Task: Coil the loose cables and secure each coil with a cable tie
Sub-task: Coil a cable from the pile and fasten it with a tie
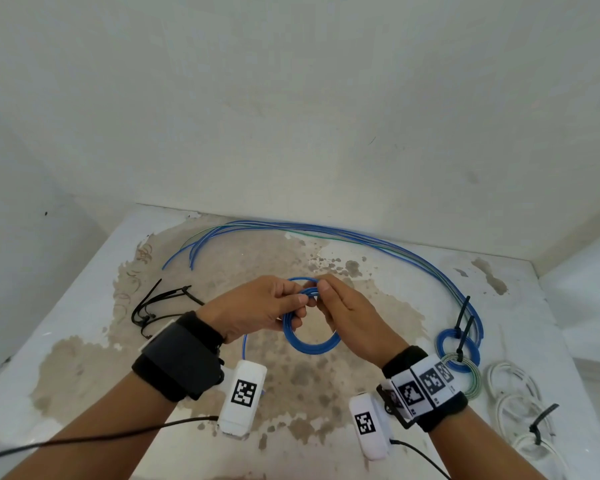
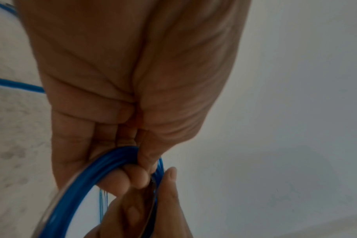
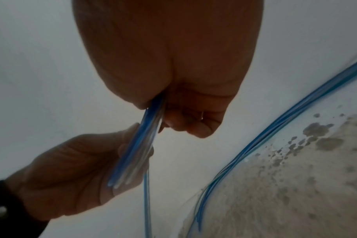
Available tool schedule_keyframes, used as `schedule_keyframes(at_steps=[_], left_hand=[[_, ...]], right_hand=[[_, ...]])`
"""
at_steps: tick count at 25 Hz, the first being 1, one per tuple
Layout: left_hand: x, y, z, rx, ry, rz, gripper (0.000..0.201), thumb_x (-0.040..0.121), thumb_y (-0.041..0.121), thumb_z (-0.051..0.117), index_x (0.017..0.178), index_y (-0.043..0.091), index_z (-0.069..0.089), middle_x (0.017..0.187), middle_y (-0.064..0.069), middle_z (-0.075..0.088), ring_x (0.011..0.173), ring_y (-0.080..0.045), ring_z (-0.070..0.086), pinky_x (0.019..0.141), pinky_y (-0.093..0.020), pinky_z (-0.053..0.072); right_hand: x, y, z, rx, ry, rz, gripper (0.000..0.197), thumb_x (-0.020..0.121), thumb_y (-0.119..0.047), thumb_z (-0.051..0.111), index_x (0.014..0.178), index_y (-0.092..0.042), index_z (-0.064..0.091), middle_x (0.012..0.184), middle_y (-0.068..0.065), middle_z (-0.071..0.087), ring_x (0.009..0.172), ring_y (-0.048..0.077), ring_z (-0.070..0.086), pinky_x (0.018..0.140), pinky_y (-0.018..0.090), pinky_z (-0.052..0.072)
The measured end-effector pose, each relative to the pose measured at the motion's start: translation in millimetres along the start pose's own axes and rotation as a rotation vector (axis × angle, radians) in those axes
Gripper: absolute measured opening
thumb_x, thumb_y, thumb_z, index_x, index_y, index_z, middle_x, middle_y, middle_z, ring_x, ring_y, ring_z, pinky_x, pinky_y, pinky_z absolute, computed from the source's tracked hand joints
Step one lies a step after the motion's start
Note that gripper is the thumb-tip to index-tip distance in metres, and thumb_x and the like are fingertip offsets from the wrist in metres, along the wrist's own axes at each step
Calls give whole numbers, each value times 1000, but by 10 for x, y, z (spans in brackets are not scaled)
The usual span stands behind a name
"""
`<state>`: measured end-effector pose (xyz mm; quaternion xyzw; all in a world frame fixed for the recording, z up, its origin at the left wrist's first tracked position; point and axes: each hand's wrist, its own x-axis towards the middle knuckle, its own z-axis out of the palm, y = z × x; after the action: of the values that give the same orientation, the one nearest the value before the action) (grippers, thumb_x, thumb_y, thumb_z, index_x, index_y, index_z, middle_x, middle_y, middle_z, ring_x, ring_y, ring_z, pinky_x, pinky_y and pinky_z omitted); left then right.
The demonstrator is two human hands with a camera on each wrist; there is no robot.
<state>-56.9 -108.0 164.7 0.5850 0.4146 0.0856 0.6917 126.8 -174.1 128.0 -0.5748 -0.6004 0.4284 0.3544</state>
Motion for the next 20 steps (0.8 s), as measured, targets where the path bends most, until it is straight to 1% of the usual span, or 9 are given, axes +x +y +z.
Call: schedule_keyframes(at_steps=[3, 5, 8, 10, 12, 15, 17, 18, 20], left_hand=[[29, -15, 26, 71, -8, 13, 20, 104, 16, 52, 93, 7, 66, 75, 1, 62, 74, -12, 62, 85, -31, 54], [41, -31, 30, 134, -6, 14, 23, 104, 18, 52, 88, 9, 65, 75, 1, 63, 76, -12, 62, 87, -32, 54], [43, -49, 43, 115, -3, 5, 23, 104, 18, 52, 87, 10, 65, 77, 2, 63, 77, -10, 64, 87, -30, 54], [55, -60, 57, 67, 12, -12, 21, 104, 20, 53, 93, 9, 67, 84, 0, 67, 82, -13, 67, 93, -33, 55], [60, -55, 56, 165, 71, -37, 29, 102, 34, 53, 101, 11, 71, 93, 0, 74, 89, -17, 72, 94, -35, 57], [18, 41, -39, 666, 245, -82, 54, 94, 66, 48, 91, 20, 75, 85, 5, 77, 81, -11, 72, 75, -33, 59], [-26, 119, -73, 721, 428, 40, 38, 95, 59, 52, 86, 28, 73, 75, 15, 74, 71, 5, 66, 68, -19, 48], [-14, 130, -89, 713, 502, 155, 27, 96, 54, 55, 92, 33, 72, 80, 19, 73, 75, 10, 63, 70, -14, 43], [44, 119, -81, 679, 470, 295, 25, 98, 48, 55, 118, 40, 67, 108, 27, 68, 96, 13, 58, 83, -7, 38]], right_hand=[[-25, 38, 33, -136, 56, -40, 38, 104, -51, 33, 90, -22, 53, 66, -10, 46, 56, 7, 37, 57, 25, 33], [-31, 60, 41, -155, 45, -52, 39, 103, -53, 38, 89, -20, 53, 63, -9, 45, 54, 7, 37, 54, 30, 36], [-19, 89, 26, -159, 19, -47, 35, 104, -49, 42, 89, -20, 55, 63, -7, 48, 55, 10, 42, 61, 45, 45], [-5, 95, 7, -146, 7, -20, 34, 105, -48, 43, 89, -21, 56, 64, -7, 49, 57, 11, 44, 64, 46, 46], [5, 94, -22, -130, 10, -2, 35, 105, -48, 42, 89, -21, 56, 65, -7, 48, 57, 12, 43, 63, 46, 45], [11, 126, -91, -127, 31, 17, 37, 105, -48, 41, 87, -18, 53, 66, -4, 43, 58, 13, 39, 59, 39, 39], [19, 142, -126, -141, 21, 27, 35, 106, -48, 41, 85, -20, 51, 67, -3, 42, 59, 14, 39, 61, 34, 38], [25, 145, -131, -143, 13, 29, 36, 106, -48, 41, 85, -20, 51, 67, -3, 42, 59, 14, 39, 62, 34, 38], [42, 141, -129, -125, 8, 32, 38, 105, -50, 41, 87, -19, 53, 67, -4, 42, 59, 13, 39, 63, 34, 39]])
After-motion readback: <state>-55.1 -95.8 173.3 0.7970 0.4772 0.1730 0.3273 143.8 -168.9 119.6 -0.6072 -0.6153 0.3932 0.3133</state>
